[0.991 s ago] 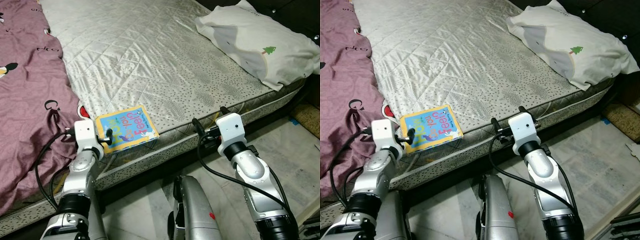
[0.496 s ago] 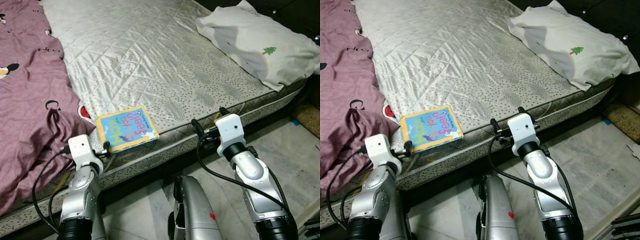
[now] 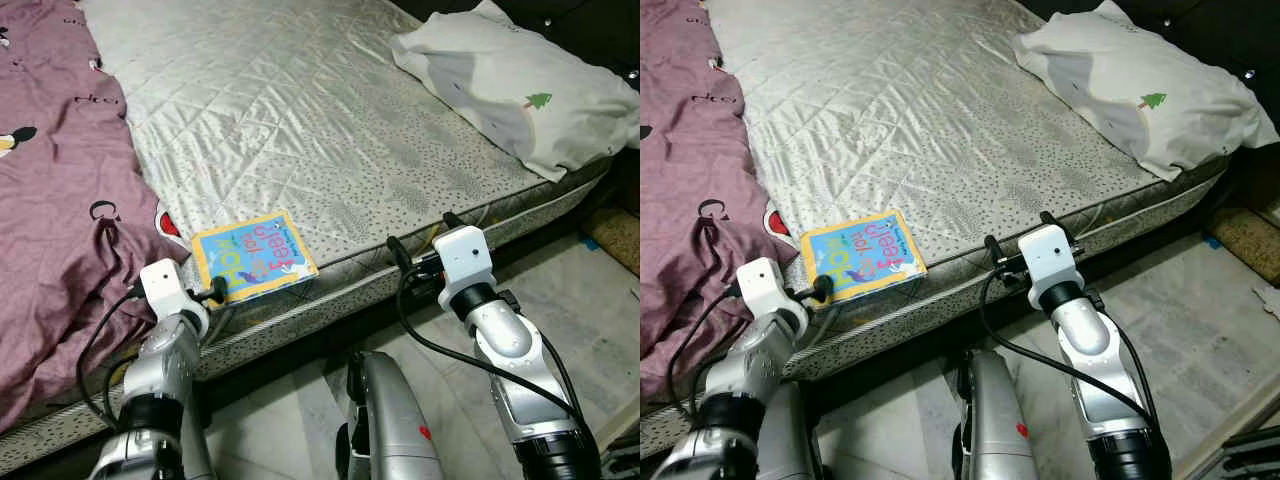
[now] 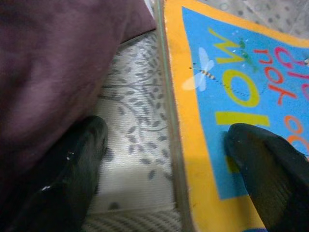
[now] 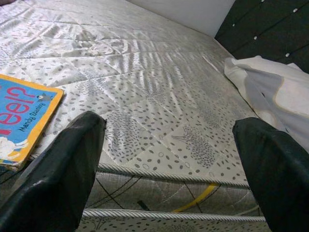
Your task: Clean up the room
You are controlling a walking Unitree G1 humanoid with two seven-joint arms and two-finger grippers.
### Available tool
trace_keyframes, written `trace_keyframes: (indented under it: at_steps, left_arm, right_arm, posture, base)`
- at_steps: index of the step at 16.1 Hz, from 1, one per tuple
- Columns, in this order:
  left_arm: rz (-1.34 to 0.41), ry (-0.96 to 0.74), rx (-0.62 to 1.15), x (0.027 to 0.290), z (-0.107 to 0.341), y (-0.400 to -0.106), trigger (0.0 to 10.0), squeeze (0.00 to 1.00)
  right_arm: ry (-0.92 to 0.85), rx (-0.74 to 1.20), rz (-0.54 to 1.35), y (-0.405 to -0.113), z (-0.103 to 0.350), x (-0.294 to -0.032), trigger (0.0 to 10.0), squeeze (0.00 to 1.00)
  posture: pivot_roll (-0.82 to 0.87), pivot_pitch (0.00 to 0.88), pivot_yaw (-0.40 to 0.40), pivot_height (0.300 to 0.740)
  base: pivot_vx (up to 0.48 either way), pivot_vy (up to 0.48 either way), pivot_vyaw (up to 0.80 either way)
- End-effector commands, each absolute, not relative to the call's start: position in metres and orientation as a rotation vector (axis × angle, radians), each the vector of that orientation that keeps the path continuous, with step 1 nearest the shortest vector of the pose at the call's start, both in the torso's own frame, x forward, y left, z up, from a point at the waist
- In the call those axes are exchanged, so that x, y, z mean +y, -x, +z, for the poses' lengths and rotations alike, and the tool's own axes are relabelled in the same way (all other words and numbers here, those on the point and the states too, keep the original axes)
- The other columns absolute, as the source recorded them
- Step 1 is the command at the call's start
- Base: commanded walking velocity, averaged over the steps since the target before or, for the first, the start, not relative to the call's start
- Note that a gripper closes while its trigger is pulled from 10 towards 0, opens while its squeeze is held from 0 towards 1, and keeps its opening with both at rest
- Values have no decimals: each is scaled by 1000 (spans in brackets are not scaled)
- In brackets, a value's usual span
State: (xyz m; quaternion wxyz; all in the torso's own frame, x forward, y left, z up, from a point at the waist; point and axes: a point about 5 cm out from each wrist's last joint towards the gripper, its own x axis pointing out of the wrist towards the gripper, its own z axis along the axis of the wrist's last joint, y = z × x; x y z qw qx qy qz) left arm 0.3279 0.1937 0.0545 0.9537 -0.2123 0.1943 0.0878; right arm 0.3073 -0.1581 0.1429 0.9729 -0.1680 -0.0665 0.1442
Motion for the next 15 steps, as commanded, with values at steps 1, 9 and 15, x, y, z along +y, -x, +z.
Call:
trace_keyframes:
  at_steps: [1,9,15]
  left_arm:
    - [157,504,413,190,47,-328,10000,0]
    - [-50,731,382,174,53,-344,0,0]
    - [-67,759,385,173,50,-343,0,0]
  right_arm:
    - [345,-139,272,-306,145,-163,10000,0]
    - [351,-146,260,-309,149,-165,10000,0]
    - [349,-143,260,-308,149,-165,10000,0]
  posture:
    - [-136,123,-62,515]
    - [-150,116,-67,515]
    - [-157,122,-67,515]
  base:
    - [0,0,0]
    - [0,0,0]
    - [0,0,0]
